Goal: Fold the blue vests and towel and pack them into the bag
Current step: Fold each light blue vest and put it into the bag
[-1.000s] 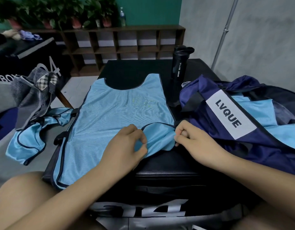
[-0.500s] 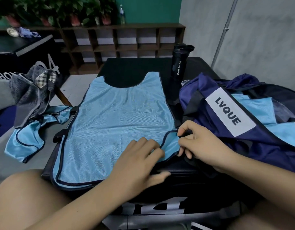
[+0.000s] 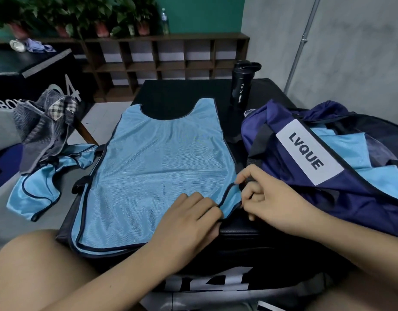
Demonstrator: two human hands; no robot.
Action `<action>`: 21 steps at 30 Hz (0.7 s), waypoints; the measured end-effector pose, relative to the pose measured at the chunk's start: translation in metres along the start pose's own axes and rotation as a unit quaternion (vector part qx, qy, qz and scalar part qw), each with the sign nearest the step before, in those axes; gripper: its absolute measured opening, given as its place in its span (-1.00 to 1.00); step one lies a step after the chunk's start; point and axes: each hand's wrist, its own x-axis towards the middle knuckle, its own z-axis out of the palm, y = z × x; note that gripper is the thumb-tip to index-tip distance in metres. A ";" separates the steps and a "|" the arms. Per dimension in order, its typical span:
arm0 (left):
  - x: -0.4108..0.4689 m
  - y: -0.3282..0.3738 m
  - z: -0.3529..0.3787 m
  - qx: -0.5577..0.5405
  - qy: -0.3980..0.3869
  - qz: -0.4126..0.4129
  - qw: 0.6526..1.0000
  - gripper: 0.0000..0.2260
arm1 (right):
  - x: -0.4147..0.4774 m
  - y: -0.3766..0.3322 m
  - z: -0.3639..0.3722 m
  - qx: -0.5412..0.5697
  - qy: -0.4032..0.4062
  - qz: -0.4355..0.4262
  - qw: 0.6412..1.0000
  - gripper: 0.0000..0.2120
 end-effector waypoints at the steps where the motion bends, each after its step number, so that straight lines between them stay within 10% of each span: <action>1: 0.000 0.000 -0.001 0.001 0.002 -0.001 1.000 -0.90 | -0.003 0.000 0.000 -0.074 -0.006 -0.039 0.997 -0.51; 6: 0.001 0.001 -0.003 0.011 -0.007 0.013 1.000 -0.84 | -0.009 0.009 -0.004 -0.386 0.042 -0.237 0.890 -0.63; 12: -0.007 0.003 -0.005 0.005 -0.051 0.055 0.997 -0.87 | -0.010 0.014 -0.009 -0.466 -0.002 -0.351 0.813 -0.93; 21: -0.040 -0.011 -0.026 -0.026 -0.099 0.024 0.994 -0.77 | -0.011 0.020 -0.002 -0.504 -0.082 -0.365 0.779 -0.85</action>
